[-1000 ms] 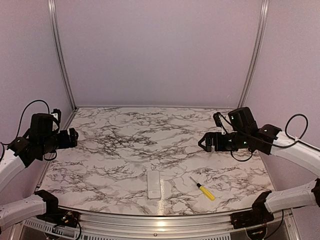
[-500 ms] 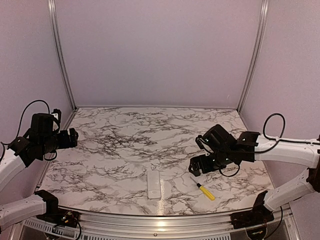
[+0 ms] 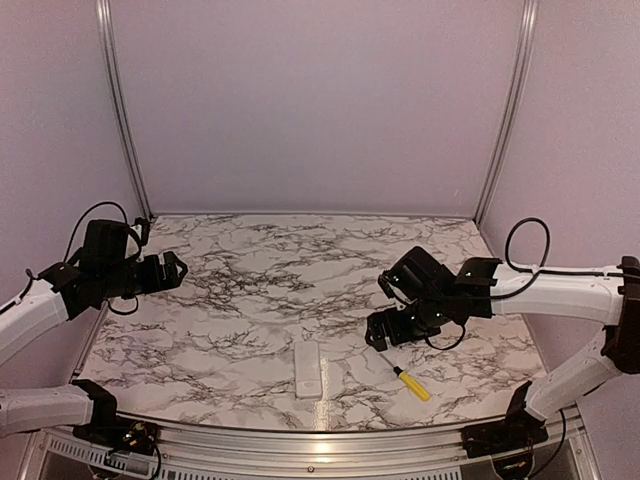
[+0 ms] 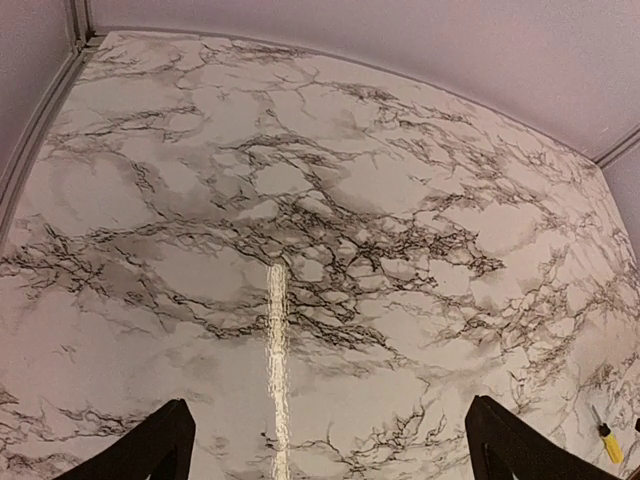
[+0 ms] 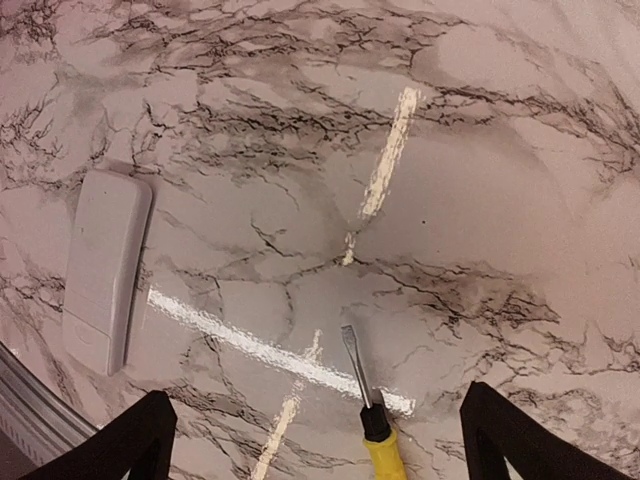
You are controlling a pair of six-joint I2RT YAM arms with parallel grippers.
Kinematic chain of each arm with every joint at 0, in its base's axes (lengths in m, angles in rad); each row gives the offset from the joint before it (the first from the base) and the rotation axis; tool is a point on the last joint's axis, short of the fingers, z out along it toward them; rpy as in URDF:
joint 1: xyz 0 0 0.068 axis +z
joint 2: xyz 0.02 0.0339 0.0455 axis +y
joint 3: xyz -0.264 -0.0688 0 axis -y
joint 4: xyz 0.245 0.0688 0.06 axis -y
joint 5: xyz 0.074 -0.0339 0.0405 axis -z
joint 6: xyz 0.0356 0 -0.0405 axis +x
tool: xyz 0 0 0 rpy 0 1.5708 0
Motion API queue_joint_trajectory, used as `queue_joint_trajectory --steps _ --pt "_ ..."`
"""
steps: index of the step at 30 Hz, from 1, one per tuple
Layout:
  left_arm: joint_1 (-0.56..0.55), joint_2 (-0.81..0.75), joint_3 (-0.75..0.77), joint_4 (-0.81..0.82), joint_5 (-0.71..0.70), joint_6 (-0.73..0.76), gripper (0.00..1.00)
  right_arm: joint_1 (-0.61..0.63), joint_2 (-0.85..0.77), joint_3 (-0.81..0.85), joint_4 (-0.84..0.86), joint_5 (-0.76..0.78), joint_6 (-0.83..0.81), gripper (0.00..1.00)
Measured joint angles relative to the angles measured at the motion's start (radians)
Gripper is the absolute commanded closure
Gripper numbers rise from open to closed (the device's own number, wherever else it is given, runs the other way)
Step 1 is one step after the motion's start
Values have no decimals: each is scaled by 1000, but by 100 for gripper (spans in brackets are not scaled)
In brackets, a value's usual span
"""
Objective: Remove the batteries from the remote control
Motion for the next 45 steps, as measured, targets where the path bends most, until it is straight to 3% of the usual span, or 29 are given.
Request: queue_joint_trajectory --steps 6,17,25,39,45 --pt "-126 224 29 -17 119 17 1 56 59 54 10 5 39 1" --pt "-142 255 62 -23 100 19 1 302 458 411 -66 82 62 2" --pt "-142 114 43 -85 -19 11 1 340 550 528 -114 89 109 1" --pt "-142 -149 18 -216 -232 -89 1 367 579 562 -143 54 316 2" --pt "-142 -169 5 -226 -300 -102 1 389 655 580 -158 60 396 2"
